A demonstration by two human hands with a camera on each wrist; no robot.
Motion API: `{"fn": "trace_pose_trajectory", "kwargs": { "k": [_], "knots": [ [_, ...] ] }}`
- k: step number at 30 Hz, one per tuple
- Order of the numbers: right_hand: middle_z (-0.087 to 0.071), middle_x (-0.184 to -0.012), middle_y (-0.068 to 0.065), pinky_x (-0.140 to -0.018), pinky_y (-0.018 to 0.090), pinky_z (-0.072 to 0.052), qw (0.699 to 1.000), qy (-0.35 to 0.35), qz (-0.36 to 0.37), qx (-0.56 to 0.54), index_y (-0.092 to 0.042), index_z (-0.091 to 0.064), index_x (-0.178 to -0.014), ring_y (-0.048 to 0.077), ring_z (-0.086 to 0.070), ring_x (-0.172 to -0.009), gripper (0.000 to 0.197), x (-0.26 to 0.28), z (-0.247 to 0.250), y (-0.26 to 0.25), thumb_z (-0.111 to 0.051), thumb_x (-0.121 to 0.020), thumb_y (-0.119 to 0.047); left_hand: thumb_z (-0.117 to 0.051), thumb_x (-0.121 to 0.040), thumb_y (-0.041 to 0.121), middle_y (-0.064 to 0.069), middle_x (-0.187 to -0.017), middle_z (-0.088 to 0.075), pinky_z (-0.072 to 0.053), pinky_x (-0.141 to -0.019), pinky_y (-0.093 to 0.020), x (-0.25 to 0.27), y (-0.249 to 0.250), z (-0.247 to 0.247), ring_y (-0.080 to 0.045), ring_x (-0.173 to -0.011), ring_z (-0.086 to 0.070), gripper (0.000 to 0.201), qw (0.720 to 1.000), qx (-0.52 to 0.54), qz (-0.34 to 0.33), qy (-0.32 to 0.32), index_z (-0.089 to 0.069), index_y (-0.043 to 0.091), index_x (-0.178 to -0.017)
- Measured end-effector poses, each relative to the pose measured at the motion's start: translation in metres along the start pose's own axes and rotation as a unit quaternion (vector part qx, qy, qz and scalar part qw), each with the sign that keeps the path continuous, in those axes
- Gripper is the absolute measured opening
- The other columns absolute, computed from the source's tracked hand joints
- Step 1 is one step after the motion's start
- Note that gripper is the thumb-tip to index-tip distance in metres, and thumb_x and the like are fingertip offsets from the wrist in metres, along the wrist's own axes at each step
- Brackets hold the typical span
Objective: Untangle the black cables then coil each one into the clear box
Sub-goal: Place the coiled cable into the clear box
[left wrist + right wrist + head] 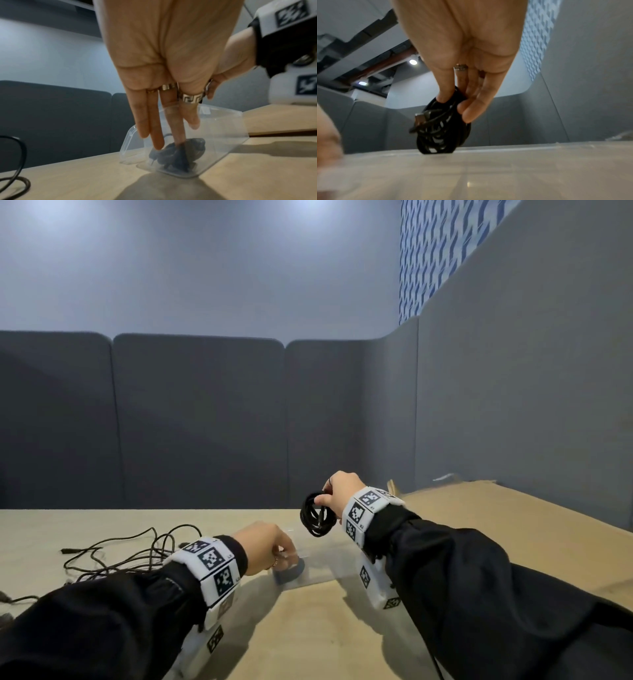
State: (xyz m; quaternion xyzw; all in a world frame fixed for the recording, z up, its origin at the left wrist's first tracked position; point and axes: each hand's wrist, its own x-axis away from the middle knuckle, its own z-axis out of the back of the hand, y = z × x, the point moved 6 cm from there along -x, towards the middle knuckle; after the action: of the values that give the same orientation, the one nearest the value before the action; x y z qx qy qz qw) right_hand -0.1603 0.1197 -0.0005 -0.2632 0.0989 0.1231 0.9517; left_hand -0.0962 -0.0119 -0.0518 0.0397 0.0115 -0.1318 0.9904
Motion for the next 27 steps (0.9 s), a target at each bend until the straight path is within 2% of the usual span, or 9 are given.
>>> {"fn": "trace_pose_trajectory", "kwargs": {
  "k": [3,8,10,13,16,20,22,25,27],
  "knots": [
    [-0.068,-0.106,0.012,-0.089,0.038,-0.052,0.992,-0.066,0.018,0.104,-0.004,-0.065,-0.110,0.029,-0.065,-0.098,0.038,0.001,-0.017,-0.005,-0.066,-0.086,-0.034,-0.049,-0.090,0.002,-0.003,-0.099,-0.065,-0.043,-0.077,-0.020,0.013,0.001,0.000,-0.011,-0.082,-0.051,0.035,1.000,0.000,-0.008,-0.003,-0.065,0.019,-0.116],
    [-0.073,-0.093,0.007,-0.085,0.040,-0.056,0.978,-0.135,0.023,0.155,-0.011,-0.069,-0.103,0.026,-0.069,-0.084,0.041,-0.001,-0.034,0.000,-0.069,-0.080,-0.044,-0.051,-0.092,0.008,0.004,-0.083,-0.058,-0.048,-0.074,-0.024,0.019,0.000,0.000,-0.014,-0.075,-0.057,0.018,0.998,0.045,0.033,0.011,-0.053,0.015,-0.108],
    [-0.072,-0.093,0.004,-0.086,0.037,-0.055,0.978,-0.147,0.023,0.150,-0.010,-0.068,-0.108,0.025,-0.067,-0.082,0.039,0.000,-0.036,0.004,-0.069,-0.082,-0.040,-0.054,-0.093,0.017,0.005,-0.084,-0.057,-0.048,-0.076,-0.025,0.018,-0.004,-0.002,-0.014,-0.075,-0.056,0.027,0.996,0.071,0.055,0.006,-0.045,0.015,-0.118],
    [-0.069,-0.100,0.008,-0.084,0.035,-0.051,0.980,-0.142,0.024,0.134,-0.008,-0.064,-0.108,0.025,-0.066,-0.088,0.037,0.000,-0.041,0.009,-0.069,-0.083,-0.035,-0.050,-0.094,0.037,-0.005,-0.117,-0.059,-0.044,-0.093,-0.031,0.012,-0.006,-0.008,-0.020,-0.104,-0.056,0.056,0.996,0.036,0.072,-0.028,-0.029,0.017,-0.142],
    [-0.066,-0.110,0.012,-0.081,0.034,-0.047,0.984,-0.121,0.042,0.124,-0.009,-0.052,-0.098,0.026,-0.061,-0.095,0.029,0.002,-0.046,0.008,-0.068,-0.085,-0.029,-0.029,-0.097,0.052,-0.008,-0.146,-0.034,-0.027,-0.108,-0.047,0.008,-0.002,-0.017,-0.028,-0.135,-0.029,0.056,0.989,-0.081,0.106,-0.069,-0.028,0.024,-0.146],
    [-0.064,-0.113,0.013,-0.077,0.030,-0.043,0.979,-0.117,0.081,0.146,-0.013,-0.053,-0.096,0.027,-0.059,-0.096,0.021,0.002,-0.052,0.005,-0.068,-0.086,-0.024,-0.024,-0.096,0.057,0.002,-0.152,-0.026,-0.020,-0.106,-0.053,0.003,0.002,-0.020,-0.028,-0.137,-0.021,0.056,0.981,-0.124,0.134,-0.070,-0.029,0.030,-0.144],
    [-0.059,-0.114,0.011,-0.072,0.030,-0.044,0.974,-0.103,0.096,0.176,-0.013,-0.054,-0.097,0.024,-0.053,-0.087,0.020,0.002,-0.056,0.006,-0.067,-0.086,-0.024,-0.029,-0.094,0.060,0.003,-0.149,-0.033,-0.015,-0.107,-0.054,0.003,0.002,-0.015,-0.027,-0.139,-0.020,0.059,0.980,-0.123,0.151,-0.047,-0.034,0.027,-0.142],
    [-0.037,-0.108,0.005,-0.065,0.030,-0.041,0.975,-0.066,0.109,0.182,-0.009,-0.057,-0.102,0.029,-0.052,-0.087,0.020,0.004,-0.057,0.006,-0.066,-0.087,-0.017,-0.038,-0.093,0.056,0.004,-0.144,-0.043,-0.008,-0.109,-0.056,0.002,0.005,-0.010,-0.029,-0.142,-0.014,0.054,0.984,-0.101,0.150,-0.011,-0.040,0.027,-0.139],
    [-0.041,-0.112,0.010,-0.069,0.032,-0.042,0.969,-0.081,0.113,0.203,-0.008,-0.058,-0.106,0.029,-0.054,-0.087,0.021,0.004,-0.058,0.005,-0.064,-0.089,-0.018,-0.041,-0.094,0.052,0.005,-0.144,-0.043,-0.005,-0.110,-0.056,0.002,0.007,-0.010,-0.031,-0.143,-0.011,0.052,0.987,-0.082,0.139,-0.004,-0.035,0.032,-0.142]
  ]
}}
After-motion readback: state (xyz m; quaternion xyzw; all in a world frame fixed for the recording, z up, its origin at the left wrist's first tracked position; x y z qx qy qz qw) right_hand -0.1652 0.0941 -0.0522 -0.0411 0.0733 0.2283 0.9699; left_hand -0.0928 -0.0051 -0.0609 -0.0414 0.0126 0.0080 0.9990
